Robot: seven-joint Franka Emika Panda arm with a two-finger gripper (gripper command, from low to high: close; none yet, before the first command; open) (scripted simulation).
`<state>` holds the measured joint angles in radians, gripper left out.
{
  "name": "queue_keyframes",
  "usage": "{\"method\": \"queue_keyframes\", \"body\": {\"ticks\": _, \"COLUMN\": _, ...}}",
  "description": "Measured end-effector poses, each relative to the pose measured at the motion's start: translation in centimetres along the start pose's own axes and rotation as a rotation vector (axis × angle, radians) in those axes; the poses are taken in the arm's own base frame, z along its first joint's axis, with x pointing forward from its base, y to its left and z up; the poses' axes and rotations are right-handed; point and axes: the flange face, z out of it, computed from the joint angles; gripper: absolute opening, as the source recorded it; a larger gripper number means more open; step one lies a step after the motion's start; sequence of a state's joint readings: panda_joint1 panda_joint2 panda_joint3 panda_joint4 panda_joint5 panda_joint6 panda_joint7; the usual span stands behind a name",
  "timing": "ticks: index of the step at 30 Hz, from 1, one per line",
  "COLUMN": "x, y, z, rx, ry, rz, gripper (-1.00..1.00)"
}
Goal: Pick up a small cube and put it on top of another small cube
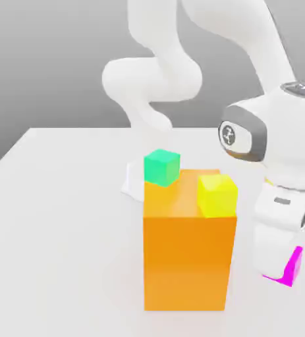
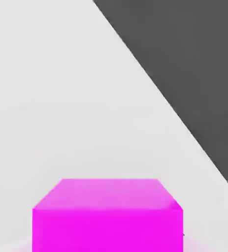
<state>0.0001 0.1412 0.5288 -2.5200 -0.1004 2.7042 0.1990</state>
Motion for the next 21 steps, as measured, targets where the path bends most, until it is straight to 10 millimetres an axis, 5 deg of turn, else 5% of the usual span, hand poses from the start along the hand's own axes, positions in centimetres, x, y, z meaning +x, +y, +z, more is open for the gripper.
{"method": "queue_keyframes", "body": {"ticks": 8, "x": -8.1, "y": -7.9, "z": -0.4, "rx": 0.002, "ry": -0.039, "rz": -0.554, "gripper": -1.00}}
{"method": "queue_keyframes", "body": {"ticks": 12, "x": -10.2, "y": -7.5, "z": 0.1, "rx": -0.017, "ry": -0.066, "rz": -0.606, "gripper": -1.00}}
{"method": "queue_keyframes", "body": {"ticks": 17, "x": -10.6, "y": -7.1, "z": 4.5, "rx": -0.023, "ry": -0.070, "rz": -0.598, "gripper": -1.00}}
{"method": "queue_keyframes", "body": {"ticks": 18, "x": -10.7, "y": -7.2, "z": 5.4, "rx": -0.019, "ry": -0.070, "rz": -0.599, "gripper": 1.00}}
{"method": "queue_keyframes", "body": {"ticks": 21, "x": -10.7, "y": -7.2, "z": 5.4, "rx": -0.019, "ry": -0.070, "rz": -0.599, "gripper": 1.00}}
